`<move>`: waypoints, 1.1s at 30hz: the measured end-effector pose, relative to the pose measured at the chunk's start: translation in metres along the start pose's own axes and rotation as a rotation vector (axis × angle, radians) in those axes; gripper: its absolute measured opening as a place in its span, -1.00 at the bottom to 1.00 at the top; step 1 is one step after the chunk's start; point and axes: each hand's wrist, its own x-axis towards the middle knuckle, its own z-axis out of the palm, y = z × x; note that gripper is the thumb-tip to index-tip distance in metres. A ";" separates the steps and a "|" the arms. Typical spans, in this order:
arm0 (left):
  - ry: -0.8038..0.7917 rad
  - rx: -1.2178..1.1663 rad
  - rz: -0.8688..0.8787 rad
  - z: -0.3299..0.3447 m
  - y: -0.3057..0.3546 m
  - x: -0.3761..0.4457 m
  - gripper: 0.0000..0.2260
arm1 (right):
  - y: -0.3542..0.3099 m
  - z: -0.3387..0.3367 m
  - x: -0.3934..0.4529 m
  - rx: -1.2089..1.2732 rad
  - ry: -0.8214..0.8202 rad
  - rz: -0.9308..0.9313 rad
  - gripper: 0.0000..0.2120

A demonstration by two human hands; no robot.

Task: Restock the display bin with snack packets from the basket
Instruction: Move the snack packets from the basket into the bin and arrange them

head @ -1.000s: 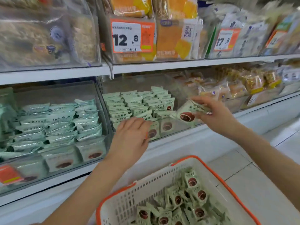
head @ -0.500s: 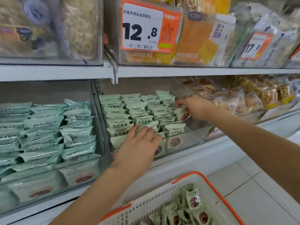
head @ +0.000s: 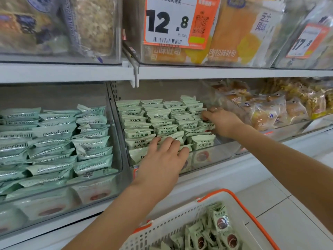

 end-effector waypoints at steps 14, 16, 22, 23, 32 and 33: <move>-0.013 0.030 -0.005 -0.004 -0.001 -0.003 -0.53 | -0.005 -0.004 -0.006 0.260 0.097 0.131 -0.52; 0.036 0.009 0.019 -0.008 -0.001 -0.004 -0.51 | -0.004 -0.013 -0.023 0.475 0.276 0.194 -0.67; 0.212 -0.074 0.213 -0.017 0.022 -0.021 -0.81 | -0.048 0.005 -0.149 0.869 0.892 0.426 -0.79; 0.198 -0.081 0.252 -0.015 0.028 -0.027 -0.82 | -0.062 0.023 -0.170 0.902 0.869 0.461 -0.78; -0.628 -0.239 0.084 0.061 0.084 -0.147 -0.67 | -0.192 0.221 -0.293 1.027 -0.312 0.566 -0.66; -0.720 -0.253 0.027 0.074 0.087 -0.169 -0.64 | -0.205 0.237 -0.300 1.021 -0.435 0.537 -0.60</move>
